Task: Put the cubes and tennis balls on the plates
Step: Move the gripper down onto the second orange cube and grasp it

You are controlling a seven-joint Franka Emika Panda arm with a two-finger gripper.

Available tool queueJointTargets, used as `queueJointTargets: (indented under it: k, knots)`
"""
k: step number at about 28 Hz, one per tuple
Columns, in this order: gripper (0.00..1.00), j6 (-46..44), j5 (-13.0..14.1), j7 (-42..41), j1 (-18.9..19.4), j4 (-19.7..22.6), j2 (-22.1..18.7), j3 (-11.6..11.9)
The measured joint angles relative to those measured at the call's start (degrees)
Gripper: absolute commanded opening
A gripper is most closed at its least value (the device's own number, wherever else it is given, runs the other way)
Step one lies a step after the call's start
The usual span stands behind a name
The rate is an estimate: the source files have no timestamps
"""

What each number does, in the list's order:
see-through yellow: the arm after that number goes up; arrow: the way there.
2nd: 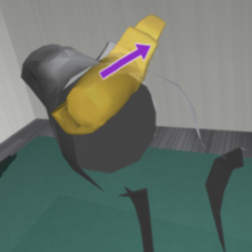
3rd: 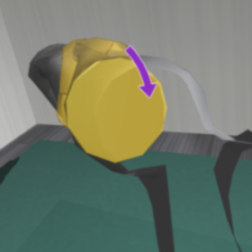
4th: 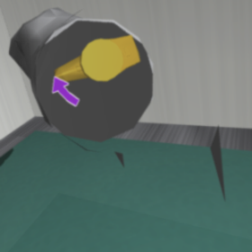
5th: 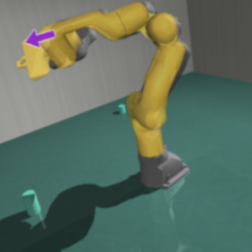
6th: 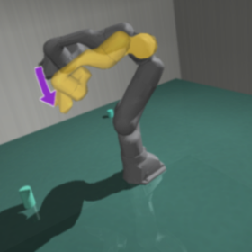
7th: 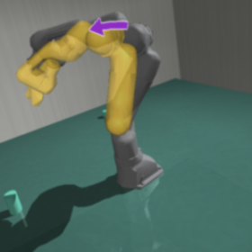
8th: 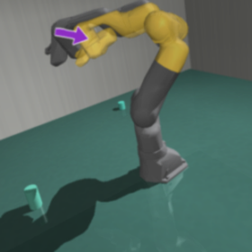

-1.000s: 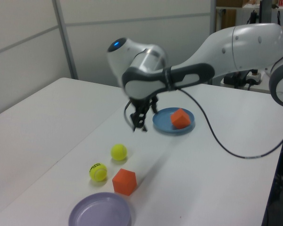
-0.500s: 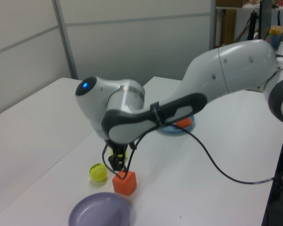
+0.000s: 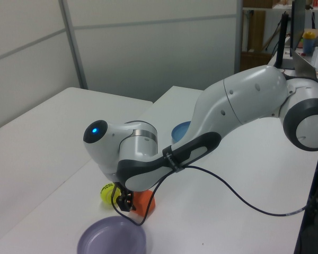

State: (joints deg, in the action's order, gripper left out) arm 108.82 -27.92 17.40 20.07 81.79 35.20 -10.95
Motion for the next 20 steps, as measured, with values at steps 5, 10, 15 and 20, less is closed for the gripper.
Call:
queueJointTargets:
  k: [5, 10, 15, 20]
  knots:
    - [1.0, 0.0, -0.01, 0.0, 0.21, 0.18, 0.19, 0.0]
    - [0.65, 0.0, -0.01, 0.0, 0.3, 0.26, 0.2, 0.0]
    - [0.29, -0.05, -0.17, 0.0, 0.3, 0.6, 0.2, 0.06]
    - [0.0, -0.05, -0.25, 0.0, 0.36, 1.13, 0.07, 0.09]
